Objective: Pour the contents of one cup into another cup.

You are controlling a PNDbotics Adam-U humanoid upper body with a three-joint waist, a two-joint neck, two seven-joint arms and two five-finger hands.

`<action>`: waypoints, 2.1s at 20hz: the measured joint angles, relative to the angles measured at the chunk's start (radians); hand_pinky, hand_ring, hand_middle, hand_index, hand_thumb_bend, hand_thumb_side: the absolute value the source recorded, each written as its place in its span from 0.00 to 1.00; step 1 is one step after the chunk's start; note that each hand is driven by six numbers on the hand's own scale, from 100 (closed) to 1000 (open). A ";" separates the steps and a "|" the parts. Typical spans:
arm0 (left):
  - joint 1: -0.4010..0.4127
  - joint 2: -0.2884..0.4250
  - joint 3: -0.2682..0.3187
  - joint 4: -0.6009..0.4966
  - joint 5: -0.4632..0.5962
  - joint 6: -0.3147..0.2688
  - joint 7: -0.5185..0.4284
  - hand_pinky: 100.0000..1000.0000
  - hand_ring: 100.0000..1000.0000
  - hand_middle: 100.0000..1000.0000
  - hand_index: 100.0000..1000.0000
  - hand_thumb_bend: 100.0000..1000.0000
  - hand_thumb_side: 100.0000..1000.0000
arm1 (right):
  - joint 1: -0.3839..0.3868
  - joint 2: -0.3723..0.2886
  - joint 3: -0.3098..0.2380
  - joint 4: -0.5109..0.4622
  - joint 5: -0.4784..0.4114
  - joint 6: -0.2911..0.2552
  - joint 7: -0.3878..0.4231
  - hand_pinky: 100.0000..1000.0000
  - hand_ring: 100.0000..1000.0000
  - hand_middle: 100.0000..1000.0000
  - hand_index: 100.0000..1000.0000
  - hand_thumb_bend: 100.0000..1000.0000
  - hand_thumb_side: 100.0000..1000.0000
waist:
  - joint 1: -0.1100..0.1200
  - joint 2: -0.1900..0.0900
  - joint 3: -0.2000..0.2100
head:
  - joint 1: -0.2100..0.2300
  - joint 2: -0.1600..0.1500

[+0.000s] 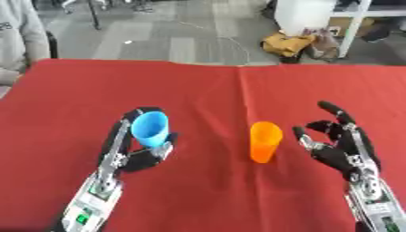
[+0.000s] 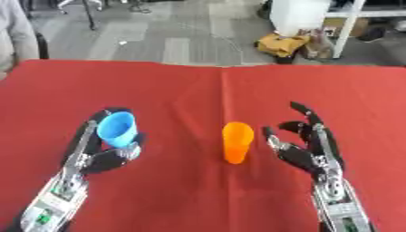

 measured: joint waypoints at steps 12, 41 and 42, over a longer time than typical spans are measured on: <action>0.061 0.009 0.000 -0.061 0.036 0.029 -0.014 0.47 0.44 0.45 0.70 0.32 0.00 | 0.008 -0.004 0.008 0.066 0.049 -0.072 0.098 0.79 0.65 0.93 0.92 0.44 0.06 | 0.002 -0.002 0.013 | -0.020 0.000; 0.078 0.000 -0.006 -0.107 0.048 0.038 -0.024 0.49 0.44 0.44 0.71 0.33 0.00 | -0.078 -0.009 0.069 0.211 0.107 -0.128 0.207 0.83 0.68 0.95 0.93 0.47 0.08 | 0.013 -0.011 0.030 | -0.040 0.000; 0.078 0.000 -0.006 -0.107 0.049 0.039 -0.025 0.49 0.44 0.44 0.71 0.33 0.00 | -0.082 -0.009 0.072 0.218 0.106 -0.129 0.211 0.83 0.68 0.95 0.93 0.47 0.08 | 0.013 -0.011 0.030 | -0.041 0.000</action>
